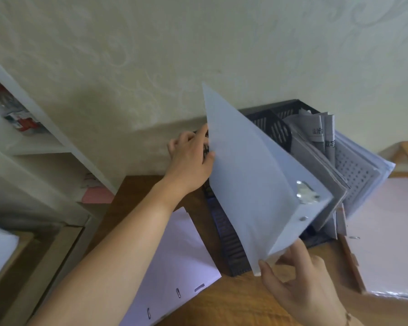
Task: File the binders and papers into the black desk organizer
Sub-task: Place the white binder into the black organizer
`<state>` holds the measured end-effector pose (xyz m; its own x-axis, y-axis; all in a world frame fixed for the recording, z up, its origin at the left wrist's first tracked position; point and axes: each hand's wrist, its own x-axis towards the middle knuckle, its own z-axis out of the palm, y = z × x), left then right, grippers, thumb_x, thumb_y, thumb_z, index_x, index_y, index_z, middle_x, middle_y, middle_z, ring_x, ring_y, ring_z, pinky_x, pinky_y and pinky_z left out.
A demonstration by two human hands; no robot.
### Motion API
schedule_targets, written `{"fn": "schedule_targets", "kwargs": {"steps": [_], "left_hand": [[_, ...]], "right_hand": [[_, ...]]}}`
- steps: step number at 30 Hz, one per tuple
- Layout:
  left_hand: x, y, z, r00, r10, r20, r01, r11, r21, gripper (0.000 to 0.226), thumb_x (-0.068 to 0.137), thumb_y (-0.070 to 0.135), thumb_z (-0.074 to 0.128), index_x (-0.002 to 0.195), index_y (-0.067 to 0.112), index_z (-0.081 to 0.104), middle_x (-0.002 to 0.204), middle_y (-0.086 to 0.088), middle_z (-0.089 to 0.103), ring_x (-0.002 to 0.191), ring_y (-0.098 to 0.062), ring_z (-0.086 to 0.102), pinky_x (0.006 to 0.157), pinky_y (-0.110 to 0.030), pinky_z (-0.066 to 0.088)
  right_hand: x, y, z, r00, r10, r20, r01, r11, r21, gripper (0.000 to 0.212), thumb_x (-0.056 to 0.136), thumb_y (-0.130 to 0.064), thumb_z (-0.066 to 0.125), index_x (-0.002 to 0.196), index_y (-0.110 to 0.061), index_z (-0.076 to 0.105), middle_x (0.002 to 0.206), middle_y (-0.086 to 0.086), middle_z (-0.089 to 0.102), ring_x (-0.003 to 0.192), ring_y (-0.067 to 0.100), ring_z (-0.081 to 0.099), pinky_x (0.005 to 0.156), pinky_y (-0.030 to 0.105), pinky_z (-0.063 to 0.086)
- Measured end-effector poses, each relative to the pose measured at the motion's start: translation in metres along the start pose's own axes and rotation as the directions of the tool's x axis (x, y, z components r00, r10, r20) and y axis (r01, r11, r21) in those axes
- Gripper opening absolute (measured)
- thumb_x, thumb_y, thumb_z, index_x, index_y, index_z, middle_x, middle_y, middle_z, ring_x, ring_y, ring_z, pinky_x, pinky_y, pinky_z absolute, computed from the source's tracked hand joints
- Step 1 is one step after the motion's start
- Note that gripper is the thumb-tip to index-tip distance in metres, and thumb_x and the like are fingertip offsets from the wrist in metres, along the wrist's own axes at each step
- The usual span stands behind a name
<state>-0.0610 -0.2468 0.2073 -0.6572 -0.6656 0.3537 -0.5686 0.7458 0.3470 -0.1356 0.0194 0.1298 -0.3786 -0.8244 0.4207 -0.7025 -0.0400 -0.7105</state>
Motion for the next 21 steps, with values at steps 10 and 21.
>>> {"fn": "schedule_targets", "kwargs": {"steps": [10, 21], "left_hand": [[0.012, -0.029, 0.015, 0.997, -0.03, 0.071, 0.04, 0.989, -0.143, 0.067, 0.093, 0.022, 0.056, 0.151, 0.021, 0.022, 0.142, 0.0, 0.046, 0.135, -0.024, 0.03, 0.112, -0.043, 0.025], [0.004, -0.037, 0.016, 0.996, 0.082, -0.033, -0.088, 0.956, -0.281, 0.069, 0.092, 0.01, 0.058, 0.151, 0.011, 0.022, 0.155, -0.006, 0.027, 0.142, -0.022, 0.03, 0.115, -0.046, 0.032]], "right_hand": [[0.025, 0.016, 0.055, 0.999, 0.024, 0.046, -0.02, 0.995, -0.097, 0.082, 0.074, -0.02, 0.076, 0.141, -0.018, 0.027, 0.08, 0.001, 0.072, 0.056, 0.014, 0.066, 0.042, 0.028, 0.054], [0.008, 0.044, 0.089, 0.989, 0.096, 0.111, -0.079, 0.987, -0.143, 0.09, 0.064, -0.016, 0.084, 0.136, -0.013, 0.031, 0.078, 0.006, 0.072, 0.053, 0.015, 0.067, 0.04, 0.024, 0.054]]}}
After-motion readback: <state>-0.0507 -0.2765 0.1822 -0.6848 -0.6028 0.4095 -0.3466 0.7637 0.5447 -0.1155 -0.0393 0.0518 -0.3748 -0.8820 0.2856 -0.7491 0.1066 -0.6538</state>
